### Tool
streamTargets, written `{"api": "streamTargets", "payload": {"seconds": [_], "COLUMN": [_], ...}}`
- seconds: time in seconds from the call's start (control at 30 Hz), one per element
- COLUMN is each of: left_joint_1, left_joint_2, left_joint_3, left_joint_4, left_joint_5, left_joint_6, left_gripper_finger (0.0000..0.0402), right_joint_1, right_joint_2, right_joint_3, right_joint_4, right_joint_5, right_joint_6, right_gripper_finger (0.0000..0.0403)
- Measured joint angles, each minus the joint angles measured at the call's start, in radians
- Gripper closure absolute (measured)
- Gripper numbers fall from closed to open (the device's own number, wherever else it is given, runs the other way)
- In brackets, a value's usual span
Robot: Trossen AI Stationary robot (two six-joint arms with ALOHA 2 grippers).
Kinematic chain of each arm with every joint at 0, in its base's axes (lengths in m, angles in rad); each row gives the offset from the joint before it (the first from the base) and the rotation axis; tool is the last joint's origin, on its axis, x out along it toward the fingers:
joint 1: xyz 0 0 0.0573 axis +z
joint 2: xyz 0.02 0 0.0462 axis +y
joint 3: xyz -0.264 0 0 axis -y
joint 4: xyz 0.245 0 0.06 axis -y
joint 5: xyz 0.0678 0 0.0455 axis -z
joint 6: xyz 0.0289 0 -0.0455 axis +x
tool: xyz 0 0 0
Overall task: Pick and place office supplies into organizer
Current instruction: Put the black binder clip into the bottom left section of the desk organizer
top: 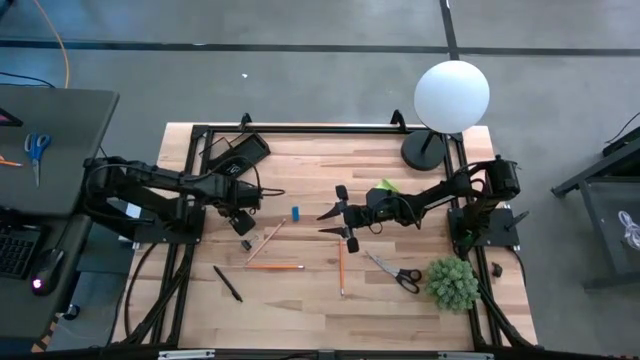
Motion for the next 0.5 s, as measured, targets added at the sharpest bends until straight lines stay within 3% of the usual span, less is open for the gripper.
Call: {"api": "streamTargets", "payload": {"seconds": [0.23, 0.5], "left_joint_1": [0.059, 0.067], "left_joint_2": [0.000, -0.004], "left_joint_3": [-0.043, -0.090], "left_joint_4": [0.006, 0.059], "left_joint_5": [0.000, 0.001], "left_joint_6": [-0.056, -0.079], "left_gripper_finger": [0.0230, 0.0236], "right_joint_1": [0.001, 0.001], "right_joint_2": [0.000, 0.000], "right_joint_3": [0.000, 0.000], "right_joint_4": [-0.008, -0.009], "right_joint_5": [0.001, 0.001], "right_joint_6": [0.012, 0.008], "right_gripper_finger": [0.0265, 0.0265]}}
